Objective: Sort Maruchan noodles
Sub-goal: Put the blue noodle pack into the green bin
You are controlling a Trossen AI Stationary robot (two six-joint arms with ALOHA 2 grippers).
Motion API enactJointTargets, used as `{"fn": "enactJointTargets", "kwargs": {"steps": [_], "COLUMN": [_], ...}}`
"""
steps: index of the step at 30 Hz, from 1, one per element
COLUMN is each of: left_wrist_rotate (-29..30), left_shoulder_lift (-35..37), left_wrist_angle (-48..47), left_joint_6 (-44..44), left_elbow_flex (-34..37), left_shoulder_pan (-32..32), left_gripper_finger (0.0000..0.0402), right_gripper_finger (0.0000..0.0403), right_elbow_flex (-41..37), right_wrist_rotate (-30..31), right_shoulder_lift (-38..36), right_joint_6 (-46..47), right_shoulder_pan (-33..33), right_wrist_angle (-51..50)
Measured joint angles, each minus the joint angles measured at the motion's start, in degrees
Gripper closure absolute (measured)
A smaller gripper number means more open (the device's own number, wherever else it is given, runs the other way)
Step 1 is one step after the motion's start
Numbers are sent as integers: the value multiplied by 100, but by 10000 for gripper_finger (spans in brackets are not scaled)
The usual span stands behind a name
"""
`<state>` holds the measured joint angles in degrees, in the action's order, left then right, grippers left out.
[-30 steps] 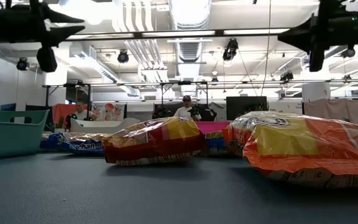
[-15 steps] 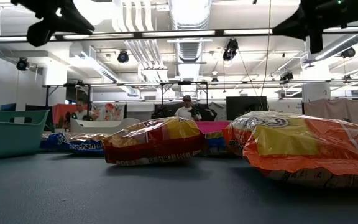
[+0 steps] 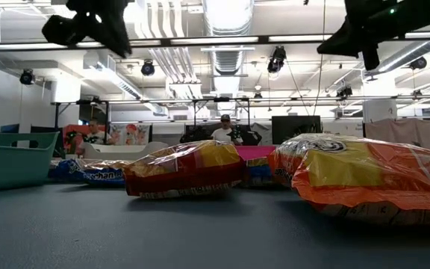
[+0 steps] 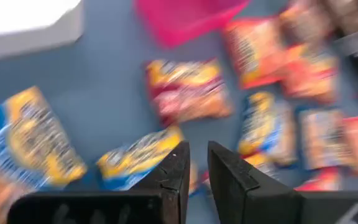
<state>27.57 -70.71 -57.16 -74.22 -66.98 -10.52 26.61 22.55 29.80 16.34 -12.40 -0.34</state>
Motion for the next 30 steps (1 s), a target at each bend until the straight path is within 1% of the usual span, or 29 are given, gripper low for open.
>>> {"fn": "enactJointTargets", "kwargs": {"steps": [3,7,11,16,20,23,27,30], "left_wrist_rotate": [-262,-387,-458,-461,-463,-456,-425,-294], "left_shoulder_lift": [-617,-1352,-1921,-2380,-2517,-2523,-2551,-2634], "left_wrist_angle": [-868,-1715,-2112,-2180,-2114,-1743,-1214,-1187], "left_joint_6": [-344,-410,-90,370,610,721,752,706], "left_elbow_flex": [-368,-793,-1026,-858,-515,-244,54,219], "left_shoulder_pan": [63,244,552,1042,1459,1671,1718,1717], "left_gripper_finger": [362,362,362,354,319,280,232,211], "right_gripper_finger": [394,394,394,394,394,394,394,394], "right_elbow_flex": [0,0,0,0,0,0,0,0], "right_wrist_rotate": [-2,-2,-2,-2,-2,-2,0,0], "right_shoulder_lift": [-3,4,4,2,2,0,0,0], "right_joint_6": [-71,-74,-201,-206,-276,-330,-353,-371], "right_shoulder_pan": [2,2,2,2,0,2,2,2], "right_wrist_angle": [-4,15,9,9,0,-25,-28,-28]}}
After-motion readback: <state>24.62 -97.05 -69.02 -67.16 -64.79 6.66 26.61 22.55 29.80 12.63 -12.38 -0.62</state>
